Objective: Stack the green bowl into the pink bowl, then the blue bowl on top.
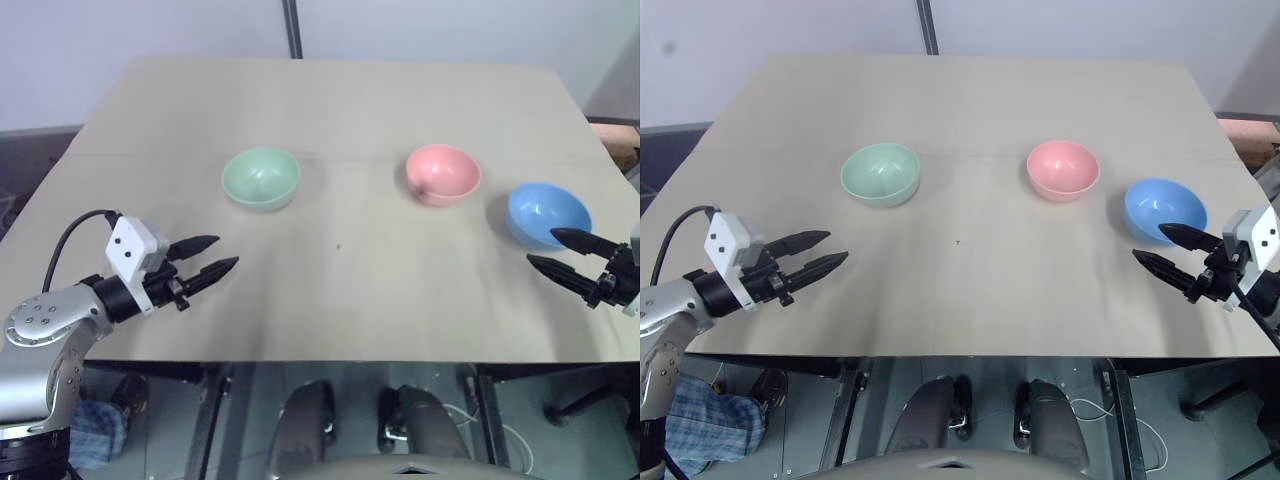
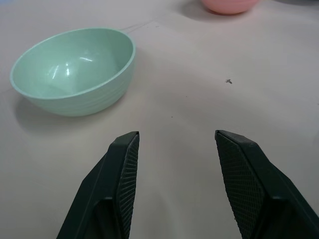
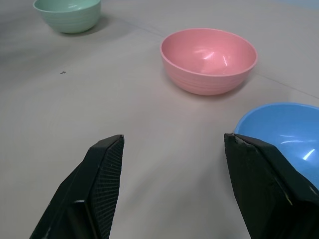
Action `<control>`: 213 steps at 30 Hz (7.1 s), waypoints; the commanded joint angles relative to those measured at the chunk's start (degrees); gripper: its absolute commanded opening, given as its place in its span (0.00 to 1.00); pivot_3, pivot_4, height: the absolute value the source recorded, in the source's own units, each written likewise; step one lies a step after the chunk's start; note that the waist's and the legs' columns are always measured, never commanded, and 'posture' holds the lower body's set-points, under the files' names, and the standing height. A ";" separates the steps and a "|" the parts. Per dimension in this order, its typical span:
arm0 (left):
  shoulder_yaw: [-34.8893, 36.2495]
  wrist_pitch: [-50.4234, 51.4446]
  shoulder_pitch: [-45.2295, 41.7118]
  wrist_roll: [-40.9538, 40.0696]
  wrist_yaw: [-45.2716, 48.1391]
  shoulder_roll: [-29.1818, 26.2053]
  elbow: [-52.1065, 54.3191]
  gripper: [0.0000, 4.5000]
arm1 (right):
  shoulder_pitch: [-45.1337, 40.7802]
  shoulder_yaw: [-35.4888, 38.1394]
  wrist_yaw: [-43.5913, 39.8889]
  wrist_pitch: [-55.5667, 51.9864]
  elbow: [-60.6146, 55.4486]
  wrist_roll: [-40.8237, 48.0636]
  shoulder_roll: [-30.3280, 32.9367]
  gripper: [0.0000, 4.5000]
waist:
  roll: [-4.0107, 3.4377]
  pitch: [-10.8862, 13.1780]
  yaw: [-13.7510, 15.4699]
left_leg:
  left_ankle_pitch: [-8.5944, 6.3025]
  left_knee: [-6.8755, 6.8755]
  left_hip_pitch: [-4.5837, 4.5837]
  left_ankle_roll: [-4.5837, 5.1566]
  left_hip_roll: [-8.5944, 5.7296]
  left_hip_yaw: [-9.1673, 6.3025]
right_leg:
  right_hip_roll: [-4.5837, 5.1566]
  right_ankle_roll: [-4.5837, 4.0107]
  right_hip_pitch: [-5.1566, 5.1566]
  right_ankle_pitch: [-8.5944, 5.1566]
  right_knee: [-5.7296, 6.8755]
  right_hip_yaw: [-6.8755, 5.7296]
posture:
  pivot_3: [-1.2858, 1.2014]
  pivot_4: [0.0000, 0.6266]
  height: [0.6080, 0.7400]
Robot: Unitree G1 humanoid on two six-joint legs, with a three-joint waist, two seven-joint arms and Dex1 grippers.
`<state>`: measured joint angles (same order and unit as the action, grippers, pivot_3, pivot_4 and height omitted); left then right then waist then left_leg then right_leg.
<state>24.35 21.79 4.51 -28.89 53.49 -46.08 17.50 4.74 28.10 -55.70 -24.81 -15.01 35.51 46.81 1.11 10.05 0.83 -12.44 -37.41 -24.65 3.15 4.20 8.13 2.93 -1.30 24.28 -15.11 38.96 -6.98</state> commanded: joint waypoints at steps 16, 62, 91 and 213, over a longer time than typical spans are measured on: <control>-0.10 0.42 -3.29 -1.55 0.31 -0.91 1.53 0.57 | 0.89 1.39 1.25 2.17 -2.06 -0.67 -0.32 0.78 | 0.00 -0.01 -0.01 | 0.01 -0.01 0.04 -0.01 0.00 -0.02 | -0.02 0.00 -0.06 0.00 0.00 -0.02 | 0.52 0.24 1.00; 0.55 2.17 -11.25 -8.66 4.95 -1.61 -1.94 0.57 | -47.46 -41.33 8.19 -9.18 18.63 -26.76 -4.14 0.78 | -0.02 -0.01 -0.40 | 0.16 -0.07 0.12 -0.26 -0.02 0.02 | 0.01 -0.20 -0.17 0.11 -0.01 -0.05 | 0.52 0.24 1.00; 2.66 1.29 -11.71 -12.70 6.20 -2.00 -1.83 0.57 | -57.45 -54.73 -5.84 -6.02 25.05 -45.05 -12.48 0.00 | -0.01 -0.02 -1.68 | 0.19 -0.09 0.05 -0.29 -0.01 0.02 | 0.04 -0.25 -0.12 0.15 0.03 -0.07 | 0.52 0.24 1.00; -28.90 -30.71 -49.76 22.06 16.13 9.20 -43.19 0.02 | -19.10 -9.94 9.76 -19.15 -18.35 -0.16 -0.74 0.68 | 0.10 -0.07 -1.01 | 0.21 -0.44 -0.06 -0.31 -0.04 -0.03 | -0.06 -0.05 -0.02 0.04 0.38 -0.04 | 0.52 0.24 1.00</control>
<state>-4.84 -8.68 -43.34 -5.79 68.80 -36.56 -28.84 -14.39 16.49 -45.78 -45.49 -31.70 34.46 44.87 1.21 9.99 -0.18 -12.22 -37.91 -24.71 2.83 4.16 8.09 2.87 -1.35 24.25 -15.08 39.41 -7.02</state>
